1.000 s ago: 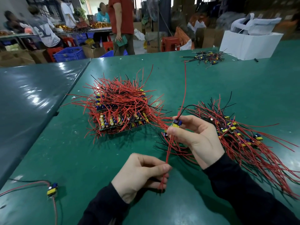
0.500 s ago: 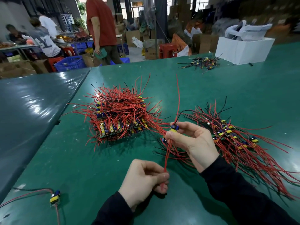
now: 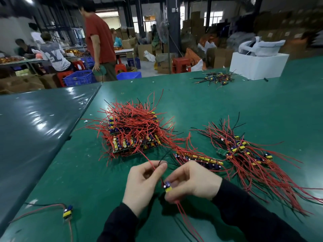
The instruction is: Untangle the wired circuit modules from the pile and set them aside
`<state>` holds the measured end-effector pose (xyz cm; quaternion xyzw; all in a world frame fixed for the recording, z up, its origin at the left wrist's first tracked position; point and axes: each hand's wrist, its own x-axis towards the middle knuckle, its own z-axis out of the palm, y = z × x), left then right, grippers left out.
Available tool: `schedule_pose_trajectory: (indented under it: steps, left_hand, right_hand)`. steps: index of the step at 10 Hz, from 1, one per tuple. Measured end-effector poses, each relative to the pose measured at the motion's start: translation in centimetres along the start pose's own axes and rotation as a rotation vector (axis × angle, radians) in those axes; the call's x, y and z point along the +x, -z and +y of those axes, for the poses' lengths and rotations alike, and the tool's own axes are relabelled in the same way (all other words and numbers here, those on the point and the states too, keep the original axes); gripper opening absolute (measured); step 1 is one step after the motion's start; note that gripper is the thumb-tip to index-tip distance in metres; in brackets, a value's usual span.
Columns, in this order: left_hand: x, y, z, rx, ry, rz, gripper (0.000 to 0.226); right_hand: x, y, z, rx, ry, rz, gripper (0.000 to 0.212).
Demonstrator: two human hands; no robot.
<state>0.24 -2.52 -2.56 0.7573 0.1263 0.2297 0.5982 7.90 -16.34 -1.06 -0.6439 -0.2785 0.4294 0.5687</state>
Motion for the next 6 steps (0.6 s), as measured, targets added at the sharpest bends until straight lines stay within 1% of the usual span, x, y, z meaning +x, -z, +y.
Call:
schedule_pose_trajectory:
  steps: [1, 2, 3, 4, 5, 6]
  left_hand:
    - [0.1, -0.1, -0.8, 0.07, 0.034, 0.024, 0.03]
    - [0.2, -0.3, -0.8, -0.083, 0.169, 0.03, 0.041]
    - [0.0, 0.1, -0.4, -0.308, 0.366, -0.008, 0.049]
    - [-0.4, 0.8, 0.6, -0.407, 0.486, -0.163, 0.044]
    - [-2.0, 0.9, 1.3, -0.196, 0.417, -0.121, 0.048]
    - [-5.0, 1.7, 1.8, -0.004, 0.004, 0.105, 0.06]
  right_hand:
    - [-0.4, -0.5, -0.3, -0.082, -0.024, 0.001, 0.02]
    - [-1.0, -0.6, -0.5, -0.158, -0.031, -0.022, 0.022]
    - [-1.8, -0.9, -0.4, -0.203, -0.052, -0.041, 0.025]
    - [-2.8, 0.4, -1.6, -0.337, -0.006, 0.019, 0.022]
    - [-4.3, 4.3, -3.7, -0.604, 0.086, 0.324, 0.014]
    - [-6.3, 8.2, -6.3, -1.14, 0.005, 0.626, 0.042]
